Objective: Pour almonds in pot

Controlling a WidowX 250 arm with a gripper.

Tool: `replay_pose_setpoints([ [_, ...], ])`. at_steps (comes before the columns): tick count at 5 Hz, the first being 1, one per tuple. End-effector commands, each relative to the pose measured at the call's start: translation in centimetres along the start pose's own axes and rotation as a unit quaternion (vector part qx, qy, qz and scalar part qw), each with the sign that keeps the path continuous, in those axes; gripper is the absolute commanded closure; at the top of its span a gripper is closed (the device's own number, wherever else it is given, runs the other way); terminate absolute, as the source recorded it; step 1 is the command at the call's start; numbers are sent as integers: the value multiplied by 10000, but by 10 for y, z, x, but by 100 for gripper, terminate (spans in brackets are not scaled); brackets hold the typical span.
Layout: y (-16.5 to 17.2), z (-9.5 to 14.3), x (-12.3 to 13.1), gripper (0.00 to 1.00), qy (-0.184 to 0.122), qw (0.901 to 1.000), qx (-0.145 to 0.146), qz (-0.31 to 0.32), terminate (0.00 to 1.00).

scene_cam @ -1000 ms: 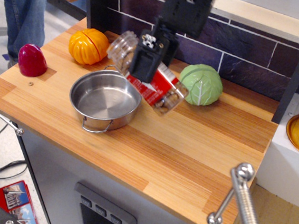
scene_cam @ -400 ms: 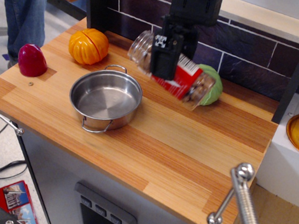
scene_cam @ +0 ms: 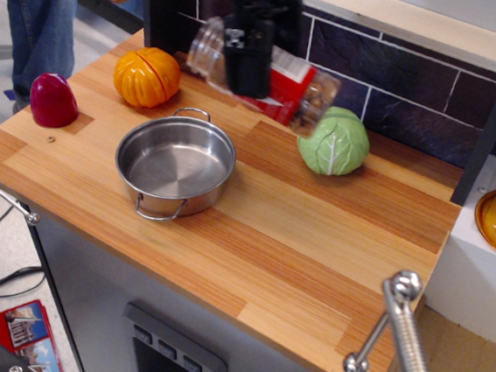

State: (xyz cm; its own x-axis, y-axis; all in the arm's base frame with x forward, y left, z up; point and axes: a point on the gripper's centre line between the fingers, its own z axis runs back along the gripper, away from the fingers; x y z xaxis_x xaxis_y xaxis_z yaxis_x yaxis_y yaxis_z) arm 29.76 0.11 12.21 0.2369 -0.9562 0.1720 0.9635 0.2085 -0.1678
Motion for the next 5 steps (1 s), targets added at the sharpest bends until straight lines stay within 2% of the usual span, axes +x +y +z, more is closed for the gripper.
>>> replay_pose_setpoints([
  [1,-7,7,-5,100,-204,9908,1225,544,0],
  [2,4,4,0,100,-328,9824,1584,939,0],
  [3,19,2,2,100,-432,9687,1975,1437,0],
  [4,24,6,4,100,-692,9466,2554,1845,0],
  [5,23,4,4,100,-863,9289,2945,2074,0],
])
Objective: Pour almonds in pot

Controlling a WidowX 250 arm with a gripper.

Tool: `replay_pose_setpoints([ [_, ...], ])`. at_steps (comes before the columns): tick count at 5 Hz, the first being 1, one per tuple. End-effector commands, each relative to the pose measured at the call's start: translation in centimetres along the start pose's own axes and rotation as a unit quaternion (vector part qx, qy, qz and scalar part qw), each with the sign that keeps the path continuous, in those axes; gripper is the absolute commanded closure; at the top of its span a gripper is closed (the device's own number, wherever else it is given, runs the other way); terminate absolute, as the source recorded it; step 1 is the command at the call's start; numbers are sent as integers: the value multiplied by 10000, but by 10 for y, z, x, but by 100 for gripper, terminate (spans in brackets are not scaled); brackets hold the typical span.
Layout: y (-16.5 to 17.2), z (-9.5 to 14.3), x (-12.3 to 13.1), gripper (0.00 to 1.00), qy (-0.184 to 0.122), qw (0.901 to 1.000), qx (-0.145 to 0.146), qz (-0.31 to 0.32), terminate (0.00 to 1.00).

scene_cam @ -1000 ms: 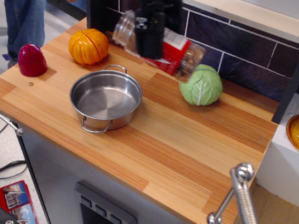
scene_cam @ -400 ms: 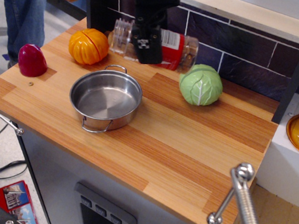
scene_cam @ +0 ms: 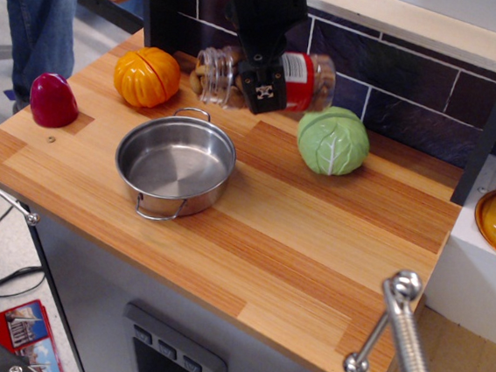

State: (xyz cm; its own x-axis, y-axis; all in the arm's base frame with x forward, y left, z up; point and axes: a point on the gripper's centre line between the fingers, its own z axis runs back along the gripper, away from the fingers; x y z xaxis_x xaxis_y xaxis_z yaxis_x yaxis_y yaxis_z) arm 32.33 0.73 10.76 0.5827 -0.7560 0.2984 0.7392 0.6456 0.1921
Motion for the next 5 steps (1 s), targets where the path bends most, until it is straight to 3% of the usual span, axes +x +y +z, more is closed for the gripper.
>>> replay_pose_setpoints([
  [1,-8,17,5,100,-603,9902,1196,384,0],
  [3,5,17,10,100,-801,9822,1505,793,0],
  [4,12,17,10,100,-985,9704,1953,1027,0],
  [5,14,19,7,100,-891,9748,1747,1061,100],
])
